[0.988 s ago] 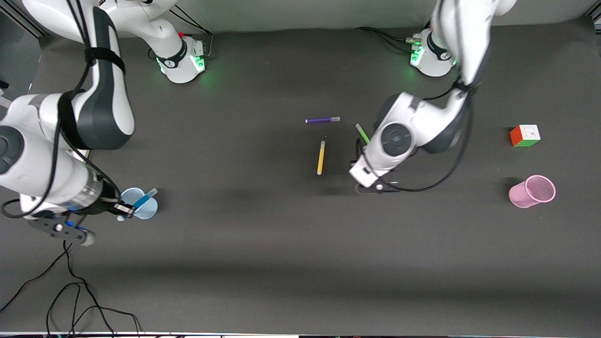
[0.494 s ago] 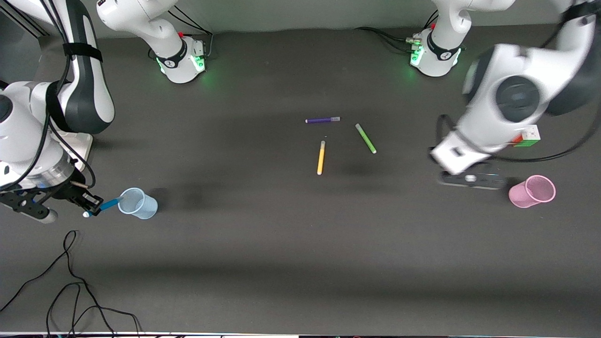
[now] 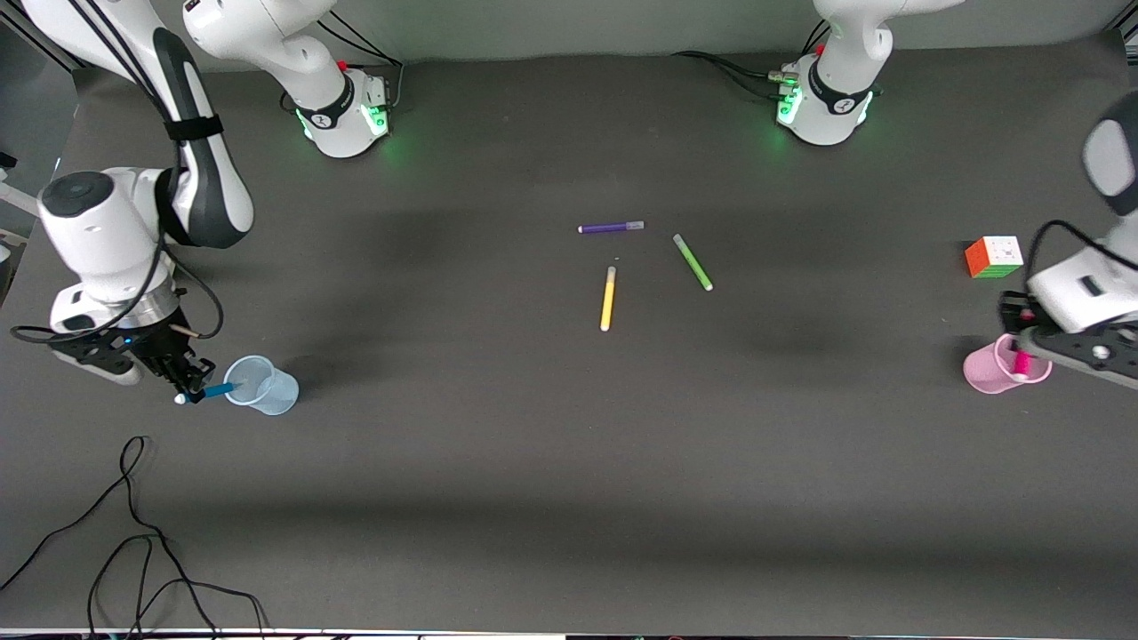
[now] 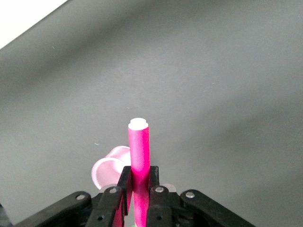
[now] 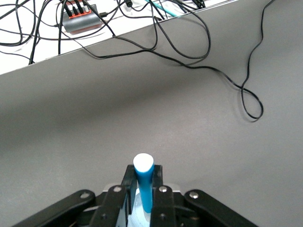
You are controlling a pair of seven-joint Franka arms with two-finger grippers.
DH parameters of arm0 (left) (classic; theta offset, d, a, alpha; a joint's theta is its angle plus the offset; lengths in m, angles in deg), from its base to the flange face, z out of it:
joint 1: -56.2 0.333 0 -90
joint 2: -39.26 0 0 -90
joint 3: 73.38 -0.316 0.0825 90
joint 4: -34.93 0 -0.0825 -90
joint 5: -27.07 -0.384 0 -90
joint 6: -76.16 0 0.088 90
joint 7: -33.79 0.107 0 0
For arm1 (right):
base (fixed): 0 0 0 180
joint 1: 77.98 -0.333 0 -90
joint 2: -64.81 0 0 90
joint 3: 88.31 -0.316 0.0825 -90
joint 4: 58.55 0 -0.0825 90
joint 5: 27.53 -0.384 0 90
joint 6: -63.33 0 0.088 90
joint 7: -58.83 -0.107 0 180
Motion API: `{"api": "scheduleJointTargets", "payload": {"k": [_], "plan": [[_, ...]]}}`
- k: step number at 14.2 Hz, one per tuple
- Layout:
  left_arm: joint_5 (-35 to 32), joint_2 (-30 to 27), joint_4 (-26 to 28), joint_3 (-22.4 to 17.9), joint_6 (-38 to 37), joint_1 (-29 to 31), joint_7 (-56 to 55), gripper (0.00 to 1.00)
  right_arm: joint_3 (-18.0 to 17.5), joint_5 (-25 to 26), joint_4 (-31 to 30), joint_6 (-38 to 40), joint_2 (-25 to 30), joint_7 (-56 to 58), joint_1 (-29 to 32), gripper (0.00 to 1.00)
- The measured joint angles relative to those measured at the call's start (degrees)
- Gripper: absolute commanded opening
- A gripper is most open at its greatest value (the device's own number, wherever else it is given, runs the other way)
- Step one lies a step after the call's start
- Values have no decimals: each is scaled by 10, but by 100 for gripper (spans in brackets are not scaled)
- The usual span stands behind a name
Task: Place pink and blue markers in matching cups
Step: 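Lower the blue marker into the blue cup while the left gripper lowers pink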
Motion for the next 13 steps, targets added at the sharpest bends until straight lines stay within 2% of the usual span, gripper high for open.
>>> {"api": "scheduleJointTargets", "payload": {"k": [2,4,6,9,10,11,13], "plan": [[5,6,16,0,40,38,88,0,0,1,-20,-26,-4,0,0,0],[41,12,42,1,88,73,192,0,0,1,-35,-61,-11,0,0,0],[104,27,61,1,120,107,313,0,1,2,-45,-97,-32,0,0,0],[234,69,69,1,137,154,520,0,1,2,-46,-118,-59,0,0,0],[273,86,69,1,140,168,584,0,1,2,-46,-122,-62,0,0,53],[303,102,69,1,142,179,637,0,1,2,-46,-122,-63,0,0,100],[329,124,69,1,145,191,692,0,1,2,-45,-122,-63,0,-1,100]]}}
